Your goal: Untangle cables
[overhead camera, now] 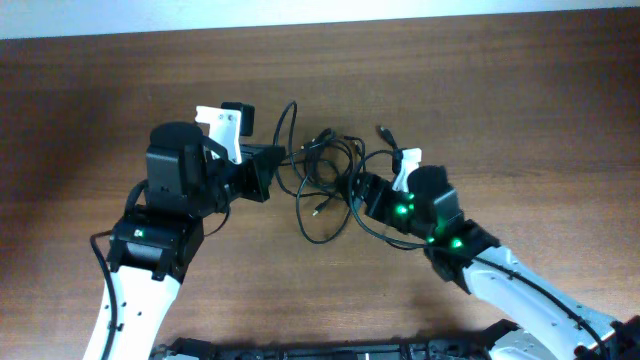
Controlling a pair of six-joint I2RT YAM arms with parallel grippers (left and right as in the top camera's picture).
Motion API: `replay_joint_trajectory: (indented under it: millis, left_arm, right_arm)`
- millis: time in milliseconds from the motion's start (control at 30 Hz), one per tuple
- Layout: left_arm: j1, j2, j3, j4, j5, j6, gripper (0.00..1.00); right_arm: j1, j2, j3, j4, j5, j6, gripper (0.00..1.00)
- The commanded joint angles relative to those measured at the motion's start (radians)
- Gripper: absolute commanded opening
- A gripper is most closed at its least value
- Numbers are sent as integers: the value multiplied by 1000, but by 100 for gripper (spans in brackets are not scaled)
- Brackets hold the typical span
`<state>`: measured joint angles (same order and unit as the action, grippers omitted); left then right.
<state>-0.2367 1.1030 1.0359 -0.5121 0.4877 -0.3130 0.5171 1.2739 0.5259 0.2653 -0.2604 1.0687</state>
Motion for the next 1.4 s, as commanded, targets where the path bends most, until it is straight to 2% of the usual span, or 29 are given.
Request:
replay_joint_trajectory:
  millis: [0, 100, 167, 300, 433, 567, 600, 633, 667, 767, 867, 1000, 1067, 1133, 1267, 1367]
  left_arm:
    - [-3, -14, 5, 3, 45, 16, 0]
    - [-3, -14, 5, 3, 56, 16, 0]
    - [-3, -14, 5, 3, 97, 16, 0]
    - [-18, -14, 5, 1, 120, 16, 0]
    - [-26, -14, 5, -24, 120, 16, 0]
    - [-26, -14, 5, -20, 120, 16, 0]
    - [-26, -14, 5, -20, 120, 15, 0]
    - [-26, -14, 5, -20, 120, 15, 0]
    - [-26, -14, 5, -21, 120, 15, 0]
    - [-23, -15, 5, -24, 119, 16, 0]
    - [14, -31, 5, -24, 66, 16, 0]
    - [115, -79, 5, -3, -56, 16, 0]
    - [187, -114, 5, 82, -74, 21, 0]
    - [258, -157, 5, 259, -86, 43, 0]
    - [334, -202, 5, 473, -249, 42, 0]
    - [370, -222, 5, 488, -347, 42, 0]
  right_arm:
    - [61, 84, 4, 196, 217, 148, 83]
    - [65, 202, 21, 330, 212, 206, 83]
    - [65, 279, 55, 343, 202, 278, 83]
    - [64, 431, 201, 345, 127, 282, 83]
    - [64, 439, 237, 331, 141, 271, 80]
    - [65, 439, 237, 232, 136, 270, 52]
    - [65, 439, 237, 232, 128, 270, 37]
    - [65, 439, 237, 233, 91, 270, 17]
    - [63, 439, 237, 240, 21, 238, 4]
    - [23, 436, 237, 221, -183, -24, 4]
    - [-170, 367, 237, -66, -333, -177, 4]
    - [-417, 210, 237, -477, -372, -462, 4]
    - [-557, 97, 237, -740, -234, -618, 4]
    - [-656, 41, 237, -887, -48, -624, 4]
    - [-721, 47, 237, -985, 101, -607, 4]
    - [-721, 47, 236, -988, 111, -608, 4]
